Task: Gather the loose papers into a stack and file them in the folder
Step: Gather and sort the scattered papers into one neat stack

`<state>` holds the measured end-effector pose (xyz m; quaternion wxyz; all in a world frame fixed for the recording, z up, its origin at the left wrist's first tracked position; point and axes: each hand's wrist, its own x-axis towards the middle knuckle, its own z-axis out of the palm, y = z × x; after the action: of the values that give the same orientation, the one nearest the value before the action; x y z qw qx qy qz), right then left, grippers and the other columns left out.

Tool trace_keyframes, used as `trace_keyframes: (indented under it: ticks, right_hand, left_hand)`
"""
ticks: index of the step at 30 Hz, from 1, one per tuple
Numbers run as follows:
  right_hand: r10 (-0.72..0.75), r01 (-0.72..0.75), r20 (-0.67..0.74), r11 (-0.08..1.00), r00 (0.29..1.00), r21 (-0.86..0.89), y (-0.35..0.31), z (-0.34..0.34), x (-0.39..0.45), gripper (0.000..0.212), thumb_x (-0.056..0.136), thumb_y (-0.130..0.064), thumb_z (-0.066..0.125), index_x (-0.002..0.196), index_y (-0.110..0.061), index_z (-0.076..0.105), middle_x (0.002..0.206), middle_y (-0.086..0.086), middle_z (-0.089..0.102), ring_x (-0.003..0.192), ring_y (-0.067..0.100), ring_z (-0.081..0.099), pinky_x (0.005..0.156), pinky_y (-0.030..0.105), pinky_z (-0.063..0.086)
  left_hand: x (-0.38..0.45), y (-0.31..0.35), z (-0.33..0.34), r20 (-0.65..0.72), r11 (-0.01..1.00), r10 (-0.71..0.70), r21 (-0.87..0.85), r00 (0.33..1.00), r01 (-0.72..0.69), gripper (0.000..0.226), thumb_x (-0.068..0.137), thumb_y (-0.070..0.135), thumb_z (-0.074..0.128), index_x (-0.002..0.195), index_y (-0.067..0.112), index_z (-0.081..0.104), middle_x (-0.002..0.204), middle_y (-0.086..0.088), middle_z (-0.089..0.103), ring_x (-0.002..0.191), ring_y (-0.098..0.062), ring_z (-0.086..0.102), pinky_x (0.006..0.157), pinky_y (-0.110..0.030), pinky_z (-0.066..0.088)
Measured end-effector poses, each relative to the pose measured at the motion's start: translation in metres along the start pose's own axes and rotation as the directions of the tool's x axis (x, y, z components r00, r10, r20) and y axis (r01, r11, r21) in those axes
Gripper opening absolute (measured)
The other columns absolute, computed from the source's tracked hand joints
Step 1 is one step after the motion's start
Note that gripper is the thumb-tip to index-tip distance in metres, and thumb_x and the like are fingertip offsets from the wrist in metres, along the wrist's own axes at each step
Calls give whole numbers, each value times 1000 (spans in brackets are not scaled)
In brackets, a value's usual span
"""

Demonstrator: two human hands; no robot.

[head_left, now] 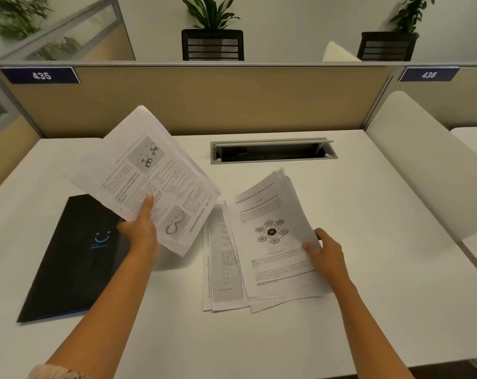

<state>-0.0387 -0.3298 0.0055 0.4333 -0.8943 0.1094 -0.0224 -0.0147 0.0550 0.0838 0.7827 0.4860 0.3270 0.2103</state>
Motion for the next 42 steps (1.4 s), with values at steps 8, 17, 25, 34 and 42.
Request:
trace_keyframes:
  ticks: [8, 17, 25, 34, 42]
  right_hand:
    - [-37, 99, -154, 906, 987, 412, -10, -20, 2, 31, 88, -13, 73, 99, -39, 61, 102, -15, 71, 90, 3, 68, 68, 17, 55]
    - [0, 66, -98, 741, 995, 668, -46, -6, 9, 30, 89, -12, 72, 110, -30, 62, 106, -6, 76, 92, 11, 74, 72, 17, 57]
    - [-48, -18, 68, 673, 996, 739, -81, 6, 11, 29, 86, -27, 75, 112, -17, 69, 109, 3, 76, 95, 25, 74, 75, 36, 62]
    - [-22, -228, 343, 706, 939, 671, -92, 24, 5, 40, 94, -26, 64, 132, -23, 52, 121, 3, 70, 102, 25, 72, 77, 39, 62]
    - [-119, -19, 252, 874, 960, 485, -98, 26, 2, 56, 86, -25, 74, 128, -25, 38, 120, -11, 58, 103, 8, 64, 67, 18, 58]
  left_hand:
    - [-5, -6, 6, -22, 998, 2, 57, 1000, -1, 33, 80, 29, 82, 99, 38, 57, 104, 10, 72, 84, -8, 74, 66, -31, 64]
    - [-9, -15, 23, 251, 978, -4, 205, 968, -49, 33, 80, 19, 82, 110, 22, 68, 104, 8, 75, 95, -11, 73, 78, -32, 60]
    - [-25, -14, 36, 531, 941, -206, 339, 822, 16, 21, 85, 16, 75, 106, 19, 72, 98, -3, 79, 88, -20, 76, 64, -29, 61]
    - [-38, -18, 39, 503, 926, -308, 352, 807, 134, 46, 92, 59, 53, 114, 24, 74, 106, -8, 77, 98, -32, 73, 77, -42, 60]
    - [-46, -22, 39, 523, 946, -158, 323, 838, -23, 56, 65, 44, 84, 115, 26, 68, 109, 2, 77, 92, -17, 75, 76, -36, 62]
